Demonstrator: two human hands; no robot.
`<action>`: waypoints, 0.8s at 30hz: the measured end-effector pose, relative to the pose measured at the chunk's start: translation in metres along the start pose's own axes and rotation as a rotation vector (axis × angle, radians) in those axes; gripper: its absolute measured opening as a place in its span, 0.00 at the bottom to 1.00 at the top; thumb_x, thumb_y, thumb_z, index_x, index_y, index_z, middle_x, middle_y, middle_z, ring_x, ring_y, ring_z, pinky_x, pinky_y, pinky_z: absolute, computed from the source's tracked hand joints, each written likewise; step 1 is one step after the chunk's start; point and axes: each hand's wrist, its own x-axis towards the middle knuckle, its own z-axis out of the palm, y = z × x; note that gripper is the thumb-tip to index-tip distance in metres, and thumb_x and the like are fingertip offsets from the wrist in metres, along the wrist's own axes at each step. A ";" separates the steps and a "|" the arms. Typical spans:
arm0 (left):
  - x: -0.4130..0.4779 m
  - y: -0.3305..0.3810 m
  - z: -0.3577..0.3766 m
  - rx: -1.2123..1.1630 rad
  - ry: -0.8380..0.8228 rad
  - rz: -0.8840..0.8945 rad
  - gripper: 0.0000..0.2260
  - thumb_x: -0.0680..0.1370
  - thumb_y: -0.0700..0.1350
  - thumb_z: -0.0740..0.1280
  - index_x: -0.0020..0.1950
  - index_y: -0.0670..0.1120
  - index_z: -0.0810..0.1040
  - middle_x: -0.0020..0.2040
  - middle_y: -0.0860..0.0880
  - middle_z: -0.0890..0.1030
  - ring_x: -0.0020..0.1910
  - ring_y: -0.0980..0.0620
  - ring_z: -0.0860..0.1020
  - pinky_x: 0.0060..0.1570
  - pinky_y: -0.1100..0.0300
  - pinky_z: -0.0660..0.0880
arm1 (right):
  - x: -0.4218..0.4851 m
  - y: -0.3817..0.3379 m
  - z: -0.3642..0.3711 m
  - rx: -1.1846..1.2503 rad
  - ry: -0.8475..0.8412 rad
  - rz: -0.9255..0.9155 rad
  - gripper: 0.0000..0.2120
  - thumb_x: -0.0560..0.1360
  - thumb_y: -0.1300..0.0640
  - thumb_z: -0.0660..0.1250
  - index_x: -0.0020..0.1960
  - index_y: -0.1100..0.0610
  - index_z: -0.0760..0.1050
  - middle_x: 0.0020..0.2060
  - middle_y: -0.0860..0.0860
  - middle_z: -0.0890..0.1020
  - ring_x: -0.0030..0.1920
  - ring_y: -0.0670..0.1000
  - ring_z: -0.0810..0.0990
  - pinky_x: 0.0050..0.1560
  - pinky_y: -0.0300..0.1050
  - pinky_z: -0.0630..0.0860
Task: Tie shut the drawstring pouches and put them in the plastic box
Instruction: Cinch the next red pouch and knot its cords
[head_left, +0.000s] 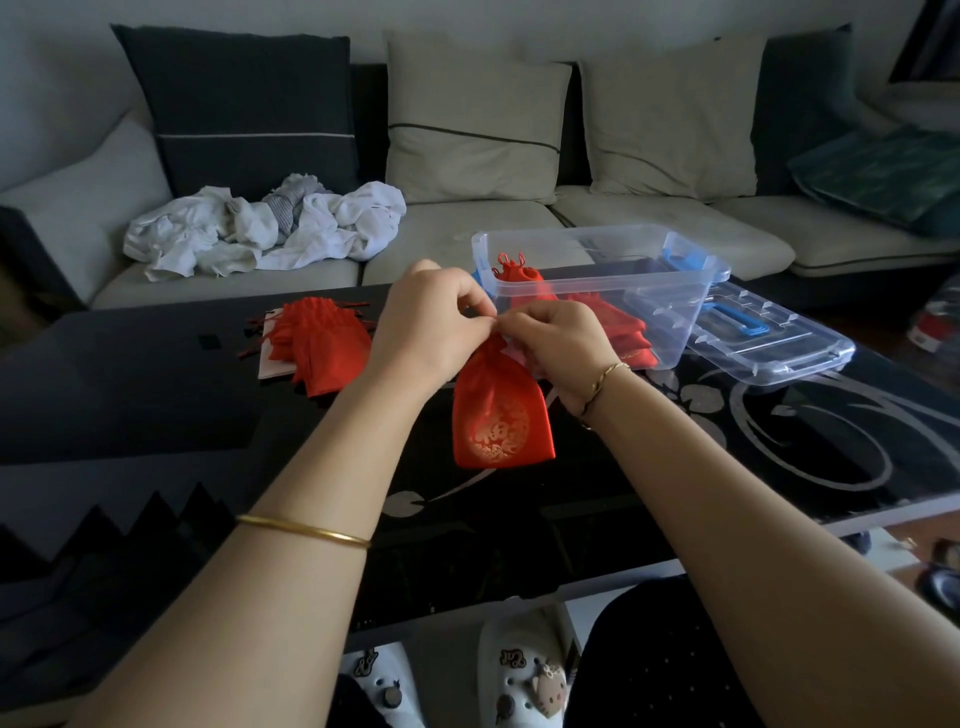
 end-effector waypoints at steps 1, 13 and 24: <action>0.000 -0.001 0.001 0.018 0.002 0.004 0.03 0.71 0.43 0.73 0.43 0.48 0.83 0.47 0.49 0.72 0.44 0.53 0.74 0.46 0.65 0.69 | 0.000 0.001 0.000 0.074 -0.010 0.024 0.08 0.73 0.62 0.67 0.36 0.62 0.78 0.20 0.46 0.72 0.21 0.43 0.66 0.24 0.36 0.63; 0.002 -0.004 0.007 0.093 0.008 0.065 0.03 0.72 0.42 0.71 0.43 0.44 0.83 0.49 0.45 0.77 0.46 0.48 0.77 0.49 0.55 0.74 | 0.002 0.003 -0.004 0.384 -0.147 0.182 0.07 0.75 0.64 0.65 0.38 0.61 0.76 0.27 0.51 0.70 0.26 0.45 0.64 0.27 0.36 0.62; 0.002 -0.008 0.011 -0.270 -0.127 -0.256 0.07 0.75 0.43 0.61 0.41 0.41 0.75 0.34 0.46 0.71 0.35 0.50 0.70 0.38 0.57 0.68 | 0.011 0.024 -0.013 0.097 -0.063 0.089 0.06 0.75 0.64 0.65 0.40 0.61 0.77 0.31 0.53 0.76 0.31 0.48 0.73 0.37 0.43 0.73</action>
